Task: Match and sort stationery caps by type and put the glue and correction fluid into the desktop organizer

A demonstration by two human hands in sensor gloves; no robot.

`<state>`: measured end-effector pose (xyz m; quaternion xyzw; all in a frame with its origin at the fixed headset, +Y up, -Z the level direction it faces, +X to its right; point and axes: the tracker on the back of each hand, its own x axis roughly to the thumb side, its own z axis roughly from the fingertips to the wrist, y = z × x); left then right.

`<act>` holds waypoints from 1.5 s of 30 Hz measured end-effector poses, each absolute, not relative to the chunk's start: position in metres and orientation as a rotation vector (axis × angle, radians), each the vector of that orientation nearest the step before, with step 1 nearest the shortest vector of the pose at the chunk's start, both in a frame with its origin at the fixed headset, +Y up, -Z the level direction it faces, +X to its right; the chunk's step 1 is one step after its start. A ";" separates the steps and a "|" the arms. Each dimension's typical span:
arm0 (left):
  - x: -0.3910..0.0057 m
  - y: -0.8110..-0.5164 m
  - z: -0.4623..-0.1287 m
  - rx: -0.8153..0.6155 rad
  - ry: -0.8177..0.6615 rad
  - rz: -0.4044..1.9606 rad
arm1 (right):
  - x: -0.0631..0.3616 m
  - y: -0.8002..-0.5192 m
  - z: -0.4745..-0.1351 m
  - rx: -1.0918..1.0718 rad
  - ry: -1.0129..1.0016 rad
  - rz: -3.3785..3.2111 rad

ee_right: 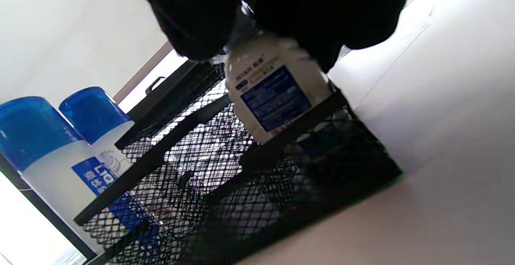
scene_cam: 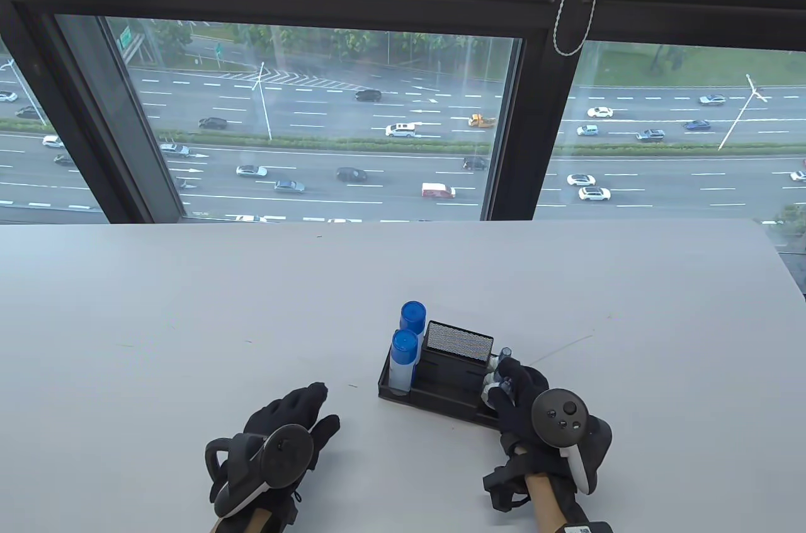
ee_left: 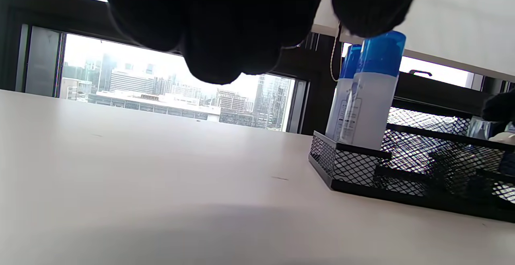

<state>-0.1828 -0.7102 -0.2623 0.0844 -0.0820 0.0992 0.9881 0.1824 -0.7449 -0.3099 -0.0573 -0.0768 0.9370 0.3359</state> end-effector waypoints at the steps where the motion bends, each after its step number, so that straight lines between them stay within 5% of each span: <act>1: -0.183 -0.710 -0.262 0.170 -0.166 0.196 | 0.182 -0.745 -0.310 -0.152 -0.204 2.457; 21: -0.181 -0.712 -0.259 0.178 -0.172 0.183 | 0.177 -0.735 -0.301 -0.122 -0.235 2.543; 29: -0.179 -0.712 -0.258 0.187 -0.181 0.185 | 0.169 -0.735 -0.303 -0.106 -0.388 2.694; 45: -0.179 -0.713 -0.258 0.190 -0.188 0.192 | 0.169 -0.734 -0.305 -0.030 -0.285 2.756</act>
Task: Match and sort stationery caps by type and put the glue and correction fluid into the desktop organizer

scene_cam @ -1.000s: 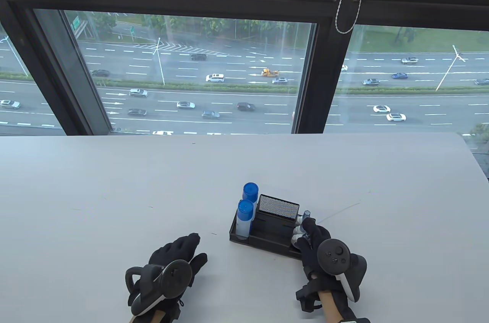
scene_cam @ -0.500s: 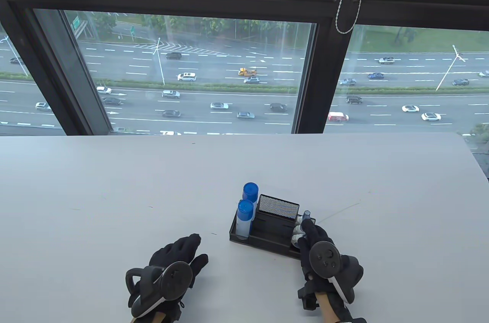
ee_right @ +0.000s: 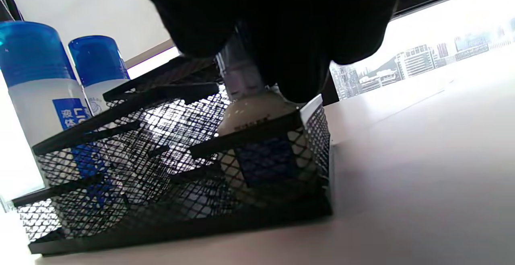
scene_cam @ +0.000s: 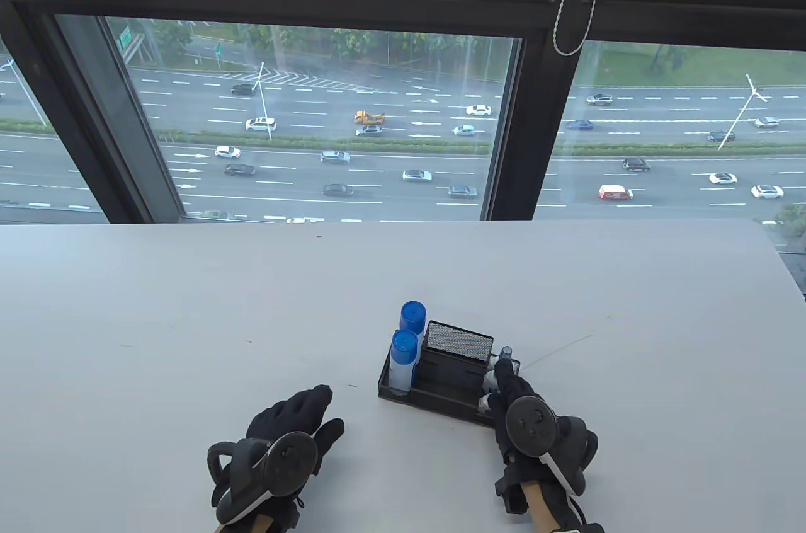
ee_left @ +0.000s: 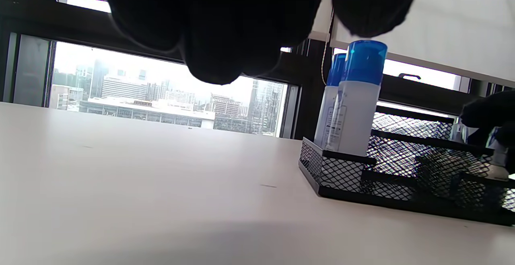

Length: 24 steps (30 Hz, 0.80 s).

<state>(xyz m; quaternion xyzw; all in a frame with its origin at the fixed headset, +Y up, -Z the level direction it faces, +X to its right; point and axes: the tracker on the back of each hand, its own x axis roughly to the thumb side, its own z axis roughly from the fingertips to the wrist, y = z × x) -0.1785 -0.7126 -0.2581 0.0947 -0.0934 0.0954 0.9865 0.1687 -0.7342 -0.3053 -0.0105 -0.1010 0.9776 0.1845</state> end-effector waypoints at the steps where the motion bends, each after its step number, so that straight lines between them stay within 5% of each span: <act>1: -0.179 -0.713 -0.258 0.189 -0.187 0.192 | 0.171 -0.732 -0.304 -0.037 -0.267 2.743; 8: -0.181 -0.710 -0.257 0.197 -0.181 0.208 | 0.177 -0.702 -0.288 -0.013 -0.367 2.580; 15: -0.181 -0.708 -0.257 0.199 -0.187 0.211 | 0.138 -0.671 -0.268 0.296 -0.132 2.595; 24: -0.182 -0.703 -0.253 0.222 -0.193 0.197 | 0.134 -0.703 -0.253 0.352 -0.083 2.684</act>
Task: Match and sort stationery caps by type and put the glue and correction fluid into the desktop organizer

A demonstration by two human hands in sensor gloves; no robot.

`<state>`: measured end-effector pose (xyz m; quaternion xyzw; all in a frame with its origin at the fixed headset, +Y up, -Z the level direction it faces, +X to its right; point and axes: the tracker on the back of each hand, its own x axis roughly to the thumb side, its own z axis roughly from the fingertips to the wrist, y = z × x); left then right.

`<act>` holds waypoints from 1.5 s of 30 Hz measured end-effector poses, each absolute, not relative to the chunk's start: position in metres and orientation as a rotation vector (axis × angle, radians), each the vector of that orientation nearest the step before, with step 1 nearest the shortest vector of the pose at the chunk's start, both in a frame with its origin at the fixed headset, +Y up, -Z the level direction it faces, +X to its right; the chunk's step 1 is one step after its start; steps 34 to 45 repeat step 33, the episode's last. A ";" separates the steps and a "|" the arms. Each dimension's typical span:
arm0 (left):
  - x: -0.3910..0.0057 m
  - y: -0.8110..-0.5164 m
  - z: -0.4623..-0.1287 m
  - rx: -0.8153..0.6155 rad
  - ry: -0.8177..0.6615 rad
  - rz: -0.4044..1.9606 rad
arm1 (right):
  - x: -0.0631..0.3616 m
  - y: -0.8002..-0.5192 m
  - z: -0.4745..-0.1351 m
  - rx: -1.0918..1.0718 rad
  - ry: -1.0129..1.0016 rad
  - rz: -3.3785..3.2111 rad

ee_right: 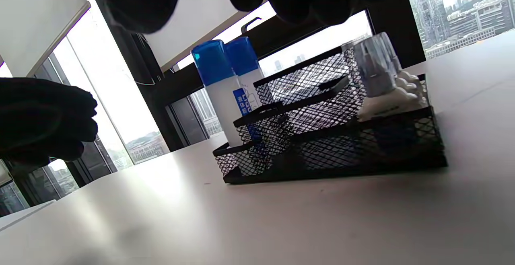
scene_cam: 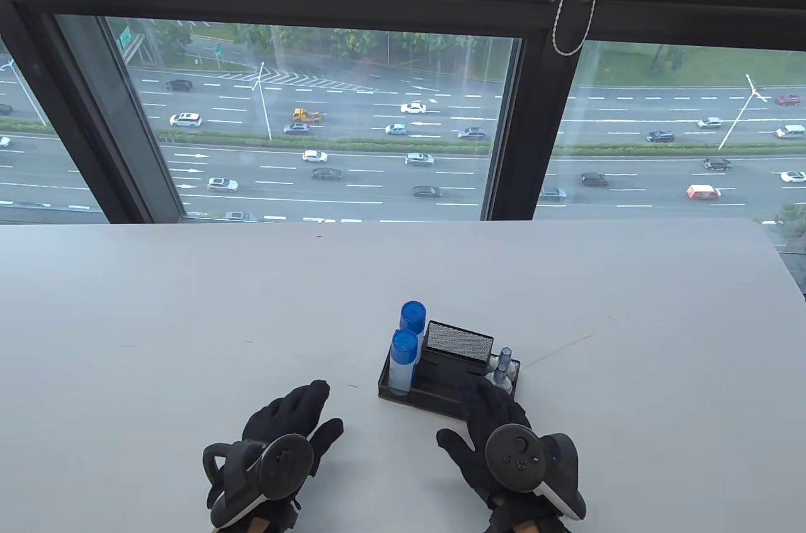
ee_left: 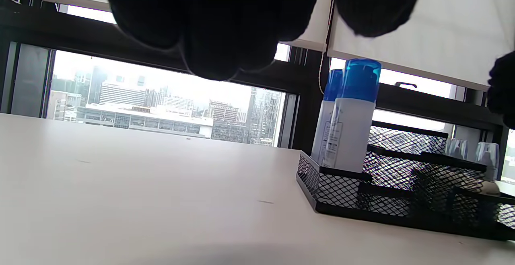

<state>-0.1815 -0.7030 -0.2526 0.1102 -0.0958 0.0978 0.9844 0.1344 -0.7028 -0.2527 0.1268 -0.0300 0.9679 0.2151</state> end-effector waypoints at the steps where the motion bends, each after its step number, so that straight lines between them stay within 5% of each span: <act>1: -0.182 -0.703 -0.253 0.221 -0.192 0.195 | 0.136 -0.705 -0.252 0.343 -0.087 2.681; 45: -0.182 -0.704 -0.252 0.188 -0.190 0.195 | 0.139 -0.718 -0.260 0.310 0.002 2.676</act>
